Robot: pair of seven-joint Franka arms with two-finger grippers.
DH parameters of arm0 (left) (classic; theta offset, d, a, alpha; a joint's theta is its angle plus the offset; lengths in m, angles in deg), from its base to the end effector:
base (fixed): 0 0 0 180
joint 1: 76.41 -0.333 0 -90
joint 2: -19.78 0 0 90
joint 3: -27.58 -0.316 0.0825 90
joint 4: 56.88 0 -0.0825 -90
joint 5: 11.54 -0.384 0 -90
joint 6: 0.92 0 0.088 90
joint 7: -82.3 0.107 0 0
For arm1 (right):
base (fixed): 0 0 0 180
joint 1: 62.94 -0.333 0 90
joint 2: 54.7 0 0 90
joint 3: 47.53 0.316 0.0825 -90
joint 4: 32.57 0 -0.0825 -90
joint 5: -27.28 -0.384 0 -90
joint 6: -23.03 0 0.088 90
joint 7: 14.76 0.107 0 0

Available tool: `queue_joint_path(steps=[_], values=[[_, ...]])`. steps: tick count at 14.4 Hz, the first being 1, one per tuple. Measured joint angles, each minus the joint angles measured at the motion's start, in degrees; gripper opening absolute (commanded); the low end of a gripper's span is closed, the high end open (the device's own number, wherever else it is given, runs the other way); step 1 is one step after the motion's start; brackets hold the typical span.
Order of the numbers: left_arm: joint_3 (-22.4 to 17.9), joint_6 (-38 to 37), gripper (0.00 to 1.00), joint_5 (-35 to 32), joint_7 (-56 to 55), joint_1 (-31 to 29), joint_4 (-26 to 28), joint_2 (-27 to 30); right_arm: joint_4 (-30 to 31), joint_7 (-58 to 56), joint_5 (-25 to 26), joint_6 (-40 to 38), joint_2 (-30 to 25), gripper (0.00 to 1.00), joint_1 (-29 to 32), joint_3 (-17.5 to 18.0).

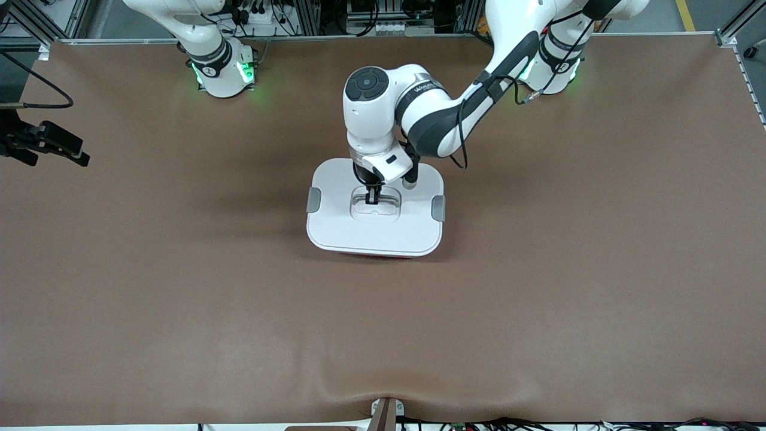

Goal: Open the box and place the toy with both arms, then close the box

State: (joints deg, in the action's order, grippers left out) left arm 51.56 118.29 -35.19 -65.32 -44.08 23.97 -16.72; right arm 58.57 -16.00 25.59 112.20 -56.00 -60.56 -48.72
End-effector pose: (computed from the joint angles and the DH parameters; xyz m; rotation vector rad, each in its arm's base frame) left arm 0.4685 -0.5552 0.3595 2.2195 2.0509 0.1606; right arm 0.5450 -0.0309 0.6264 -3.1105 0.0628 0.0162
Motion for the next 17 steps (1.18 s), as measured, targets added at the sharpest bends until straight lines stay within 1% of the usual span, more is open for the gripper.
queue_joint_path(steps=[3,17], values=[[0.0,0.0,0.0,-0.98,-0.92,0.18,0.0,0.0,-0.1,0.02,0.0,-0.68,0.22,1.0,0.03,-0.09],[-0.07,0.0,0.0,-1.03,-3.57,0.64,0.12,-0.04,-0.68,0.02,0.0,-3.22,0.51,1.0,-0.06,0.02]])
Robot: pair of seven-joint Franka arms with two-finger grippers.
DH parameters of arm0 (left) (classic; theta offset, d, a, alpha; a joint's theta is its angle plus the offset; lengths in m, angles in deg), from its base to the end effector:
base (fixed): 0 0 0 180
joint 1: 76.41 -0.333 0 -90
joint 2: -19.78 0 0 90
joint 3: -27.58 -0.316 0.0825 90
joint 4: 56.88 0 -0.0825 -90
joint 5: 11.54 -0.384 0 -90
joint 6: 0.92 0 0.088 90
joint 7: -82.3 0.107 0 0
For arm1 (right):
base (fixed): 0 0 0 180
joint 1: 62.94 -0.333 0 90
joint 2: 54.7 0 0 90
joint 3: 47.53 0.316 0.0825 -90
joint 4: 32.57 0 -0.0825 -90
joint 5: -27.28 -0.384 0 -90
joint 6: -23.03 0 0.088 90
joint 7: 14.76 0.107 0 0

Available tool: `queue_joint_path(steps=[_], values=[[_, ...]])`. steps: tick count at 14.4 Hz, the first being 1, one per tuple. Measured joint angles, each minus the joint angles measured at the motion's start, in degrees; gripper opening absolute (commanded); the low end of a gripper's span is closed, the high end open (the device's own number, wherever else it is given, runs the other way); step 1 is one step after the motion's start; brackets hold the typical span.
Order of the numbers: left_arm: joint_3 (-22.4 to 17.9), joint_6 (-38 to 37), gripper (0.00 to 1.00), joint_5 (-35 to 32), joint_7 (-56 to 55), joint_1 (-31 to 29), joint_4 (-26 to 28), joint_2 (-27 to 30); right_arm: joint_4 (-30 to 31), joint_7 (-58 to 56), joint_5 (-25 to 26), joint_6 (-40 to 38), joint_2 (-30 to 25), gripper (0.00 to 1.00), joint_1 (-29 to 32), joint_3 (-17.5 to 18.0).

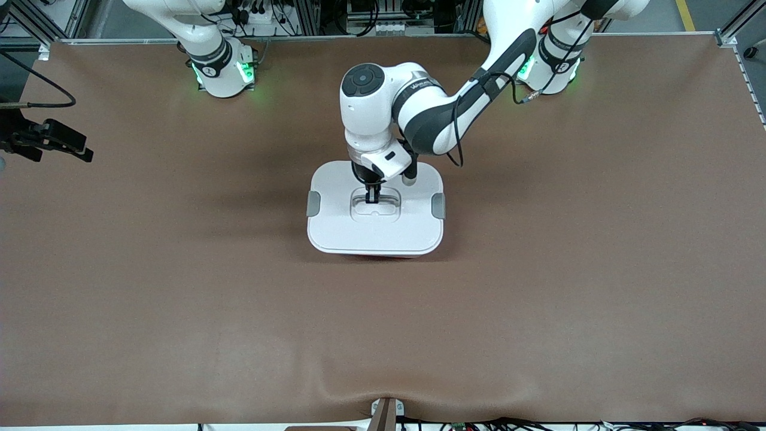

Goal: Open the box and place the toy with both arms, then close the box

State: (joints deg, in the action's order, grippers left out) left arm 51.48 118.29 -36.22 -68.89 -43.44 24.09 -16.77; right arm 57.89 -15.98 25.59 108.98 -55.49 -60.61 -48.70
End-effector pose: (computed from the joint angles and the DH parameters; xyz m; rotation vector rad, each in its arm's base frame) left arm 0.4633 -0.5593 0.3579 2.1702 2.0945 0.1786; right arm 0.5417 -0.0299 0.6224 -3.1070 0.0601 0.0989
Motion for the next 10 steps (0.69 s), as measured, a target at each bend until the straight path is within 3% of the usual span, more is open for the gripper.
queue_joint_path(steps=[10], values=[[-0.21,-0.03,0.0,-0.03,0.27,-0.1,0.17,-0.13,0.12,0.0,0.0,-1.18,0.88,1.0,0.05,-0.11]])
